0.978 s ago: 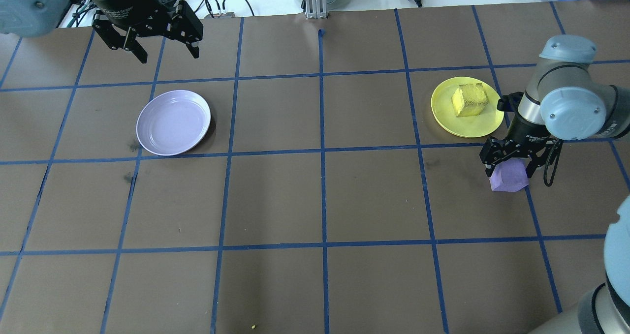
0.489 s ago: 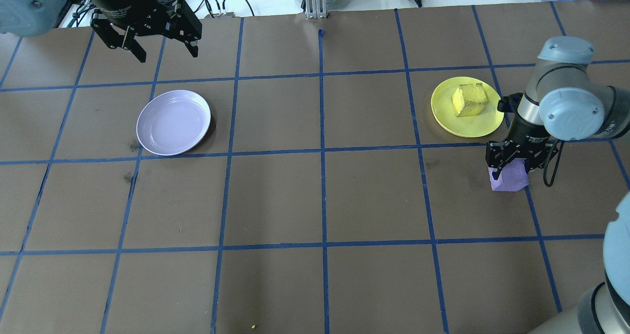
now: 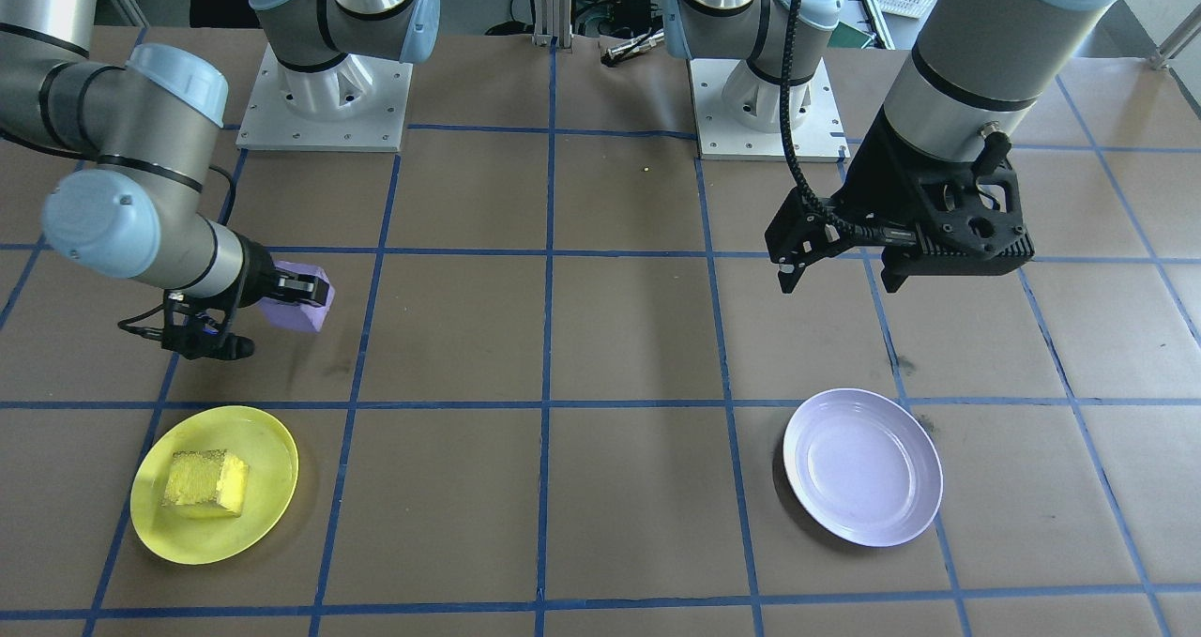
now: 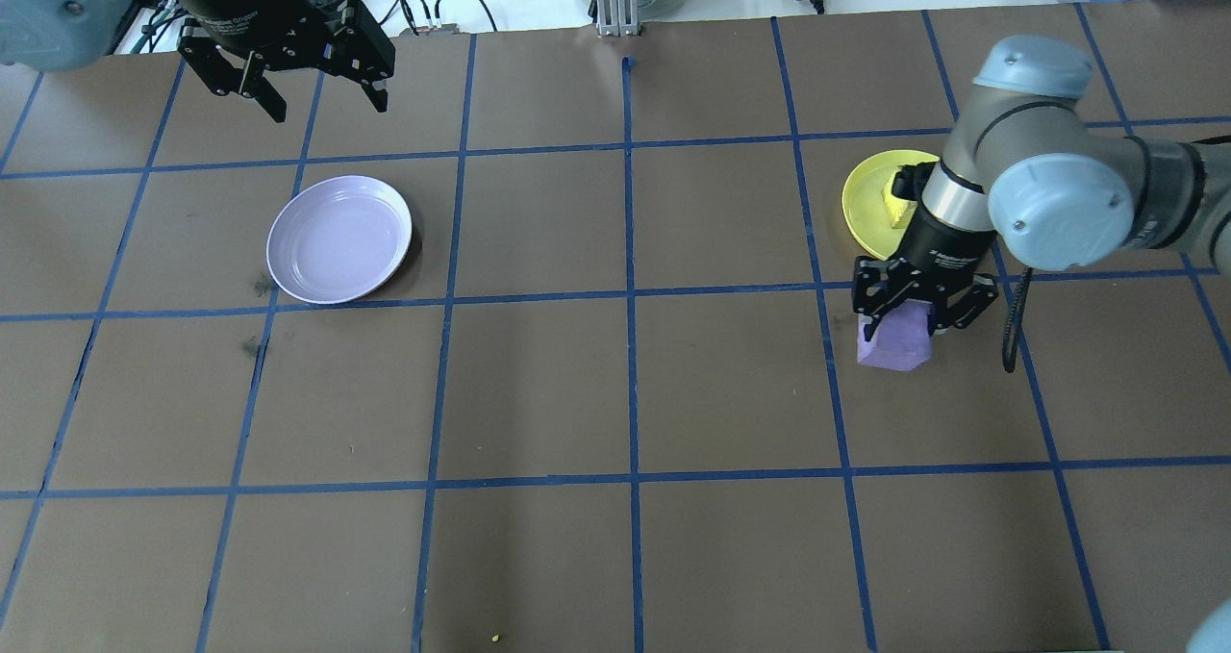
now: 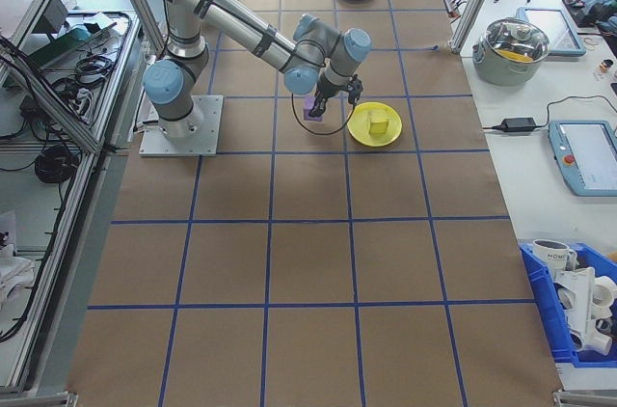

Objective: Sort blocks by color into plates

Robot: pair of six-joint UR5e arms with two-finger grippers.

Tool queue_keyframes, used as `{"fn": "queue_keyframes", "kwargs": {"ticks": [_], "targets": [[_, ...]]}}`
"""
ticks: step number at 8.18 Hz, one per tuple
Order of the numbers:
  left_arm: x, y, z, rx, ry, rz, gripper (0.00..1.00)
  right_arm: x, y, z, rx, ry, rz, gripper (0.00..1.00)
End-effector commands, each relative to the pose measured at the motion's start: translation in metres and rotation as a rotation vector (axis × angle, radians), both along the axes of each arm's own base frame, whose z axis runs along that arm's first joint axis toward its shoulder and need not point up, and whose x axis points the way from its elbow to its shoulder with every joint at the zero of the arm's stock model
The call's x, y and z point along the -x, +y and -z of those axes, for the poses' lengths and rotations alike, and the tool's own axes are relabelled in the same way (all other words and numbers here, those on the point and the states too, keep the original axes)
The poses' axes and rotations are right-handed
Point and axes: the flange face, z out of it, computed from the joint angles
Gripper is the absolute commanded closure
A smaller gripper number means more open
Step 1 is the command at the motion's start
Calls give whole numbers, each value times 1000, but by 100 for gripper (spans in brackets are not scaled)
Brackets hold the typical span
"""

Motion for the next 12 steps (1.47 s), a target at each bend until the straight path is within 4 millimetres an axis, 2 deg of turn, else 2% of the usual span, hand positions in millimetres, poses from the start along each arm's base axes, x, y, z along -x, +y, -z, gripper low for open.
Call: {"fn": "queue_keyframes", "kwargs": {"ticks": [1,3,4,5,6,7,9,11,12], "targets": [[-1,0,0,0,0,-1,0,-155,28,-17,15,-103,-36,63],[-1,0,1,-5,-1,-1,0,-253,45,-38,33,-158,2,63],[0,1,0,-5,-7,0,0,-296,50,-35,48,-166,19,63],[-7,1,-1,-2,-69,-7,0,-330,48,-20,62,-159,50,63],[-8,0,0,-4,-84,-8,0,-353,42,-3,65,-155,43,62],[-8,-1,3,-8,-82,-7,0,-362,32,6,61,-149,47,57],[-9,-4,8,-22,-82,-8,0,-363,27,17,54,-132,49,49],[-9,-5,10,-25,-79,-6,0,-362,26,18,57,-126,39,19],[-9,-3,8,-25,-83,-7,0,-362,26,16,59,-127,41,0]]}}
